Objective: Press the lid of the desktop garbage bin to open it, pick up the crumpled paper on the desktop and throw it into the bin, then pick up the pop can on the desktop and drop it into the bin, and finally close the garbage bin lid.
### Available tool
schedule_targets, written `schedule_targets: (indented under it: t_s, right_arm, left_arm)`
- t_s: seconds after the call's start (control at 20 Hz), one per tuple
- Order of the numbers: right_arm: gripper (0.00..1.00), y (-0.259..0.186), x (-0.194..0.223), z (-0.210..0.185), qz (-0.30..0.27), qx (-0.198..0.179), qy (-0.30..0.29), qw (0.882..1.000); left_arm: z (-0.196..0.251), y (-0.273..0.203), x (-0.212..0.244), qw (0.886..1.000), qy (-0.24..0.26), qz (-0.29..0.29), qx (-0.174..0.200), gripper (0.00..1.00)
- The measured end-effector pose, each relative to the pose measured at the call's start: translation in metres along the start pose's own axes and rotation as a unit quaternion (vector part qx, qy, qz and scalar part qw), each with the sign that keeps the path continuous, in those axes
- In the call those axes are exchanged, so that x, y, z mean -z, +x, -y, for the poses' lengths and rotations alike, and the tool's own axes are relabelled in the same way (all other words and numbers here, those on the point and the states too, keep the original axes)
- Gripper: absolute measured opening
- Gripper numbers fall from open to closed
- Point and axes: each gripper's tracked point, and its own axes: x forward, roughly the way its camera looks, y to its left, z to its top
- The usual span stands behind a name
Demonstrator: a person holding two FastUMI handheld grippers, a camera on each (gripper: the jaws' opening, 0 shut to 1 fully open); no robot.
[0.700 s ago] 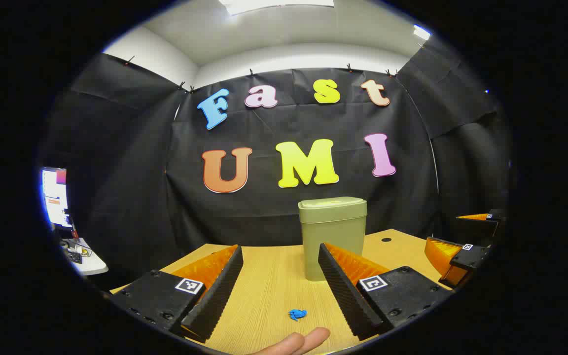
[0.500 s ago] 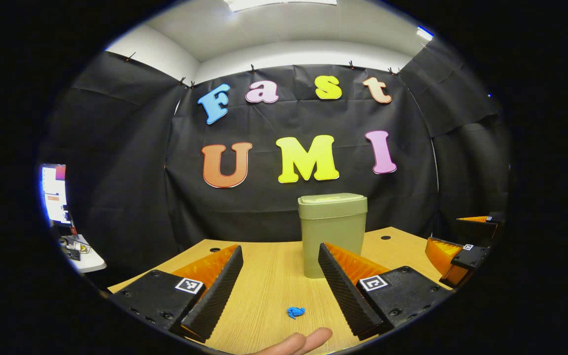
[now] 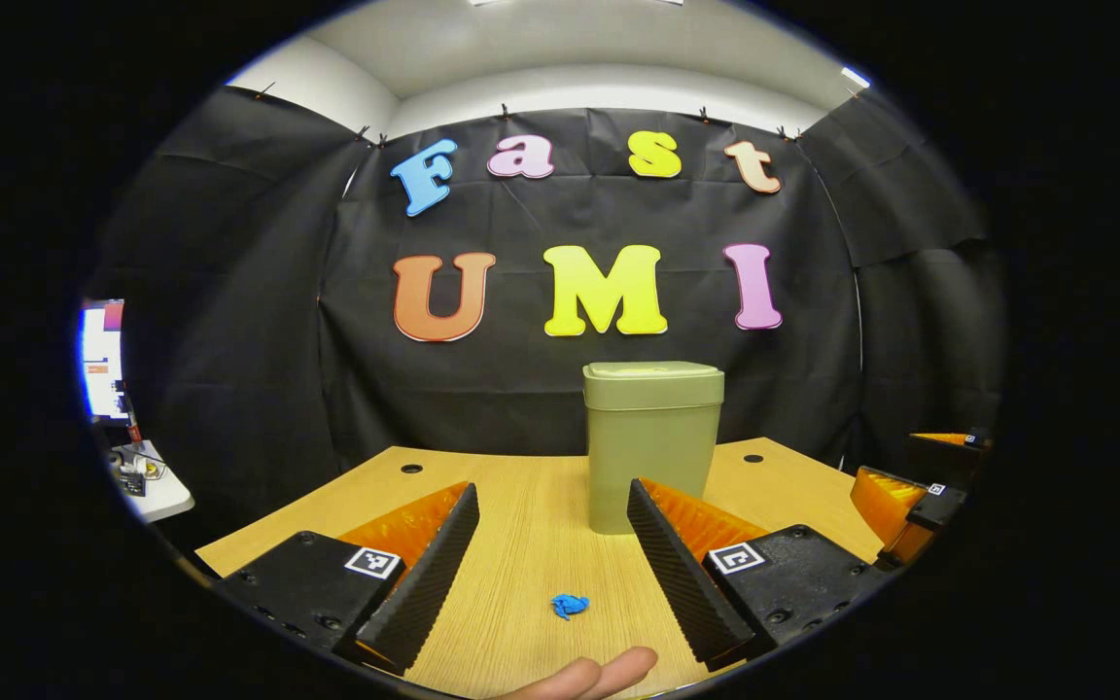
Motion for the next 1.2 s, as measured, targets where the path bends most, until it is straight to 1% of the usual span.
schedule_targets:
  t_s: [0.1,0.3,0.45,0.5,0.55,0.6,0.65,0.8,1.0,1.1,1.15,1.2]
  right_arm:
    - [0.95,0.001,0.002,0.002,-0.003,0.000,0.002,1.000]
    - [0.95,0.001,0.004,-0.010,-0.007,-0.018,-0.006,1.000]
    - [0.95,0.001,0.005,-0.014,-0.006,-0.019,-0.011,1.000]
    - [0.95,0.001,0.006,-0.018,-0.007,-0.024,-0.012,1.000]
    - [0.98,0.000,0.008,-0.026,-0.009,-0.037,-0.015,0.999]
    - [0.95,0.000,0.009,-0.029,-0.009,-0.043,-0.015,0.999]
    - [0.95,0.000,0.009,-0.030,-0.010,-0.046,-0.015,0.999]
    - [0.95,0.003,0.012,-0.026,-0.011,-0.038,-0.016,0.999]
    - [0.94,0.008,0.011,-0.023,-0.015,-0.034,0.001,0.999]
    - [0.88,0.011,0.011,-0.021,-0.017,-0.033,0.007,0.999]
    - [0.79,0.012,0.010,-0.023,-0.018,-0.038,0.016,0.999]
    - [0.75,0.012,0.010,-0.028,-0.021,-0.048,0.025,0.998]
  left_arm:
    - [0.002,0.000,0.000,1.000,0.004,0.003,0.003,0.99]
    - [0.002,-0.001,-0.004,1.000,0.005,0.010,0.002,0.99]
    - [0.002,-0.001,-0.002,1.000,0.005,0.008,0.001,0.99]
    - [0.002,-0.001,-0.001,1.000,0.006,0.007,0.001,0.99]
    - [0.002,-0.001,-0.001,1.000,0.006,0.007,0.000,0.99]
    - [0.002,0.000,-0.001,1.000,0.006,0.006,0.000,0.99]
    - [0.001,0.000,-0.001,1.000,0.007,0.005,-0.002,0.99]
    - [0.000,0.000,0.000,1.000,0.008,0.004,-0.003,0.99]
    - [0.002,0.001,0.001,1.000,0.008,0.004,-0.001,0.99]
    - [0.002,0.001,0.002,1.000,0.007,0.003,-0.001,0.99]
    - [0.002,0.001,0.002,1.000,0.007,0.002,-0.001,0.99]
    - [0.001,0.001,0.002,1.000,0.006,0.002,-0.002,0.99]
